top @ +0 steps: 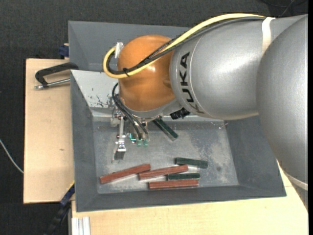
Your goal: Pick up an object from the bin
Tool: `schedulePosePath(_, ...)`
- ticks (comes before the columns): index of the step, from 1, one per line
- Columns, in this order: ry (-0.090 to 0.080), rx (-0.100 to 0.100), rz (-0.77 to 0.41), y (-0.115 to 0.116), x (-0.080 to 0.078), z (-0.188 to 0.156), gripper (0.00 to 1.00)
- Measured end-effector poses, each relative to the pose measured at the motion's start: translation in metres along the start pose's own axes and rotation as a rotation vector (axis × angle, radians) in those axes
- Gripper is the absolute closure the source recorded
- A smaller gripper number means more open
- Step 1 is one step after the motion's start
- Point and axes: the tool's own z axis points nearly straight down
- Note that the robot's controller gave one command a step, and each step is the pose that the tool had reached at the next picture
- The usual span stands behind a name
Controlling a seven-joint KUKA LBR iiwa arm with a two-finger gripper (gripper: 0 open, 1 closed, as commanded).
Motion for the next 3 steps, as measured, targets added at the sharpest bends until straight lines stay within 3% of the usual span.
schedulePosePath(1, -0.008, -0.002, 0.003, -0.001, -0.002, -0.005, 0.00)
schedulePosePath(2, -0.013, -0.003, -0.100, -0.013, 0.004, 0.023, 0.00)
schedulePosePath(3, -0.013, -0.002, -0.132, -0.018, 0.005, 0.035, 0.00)
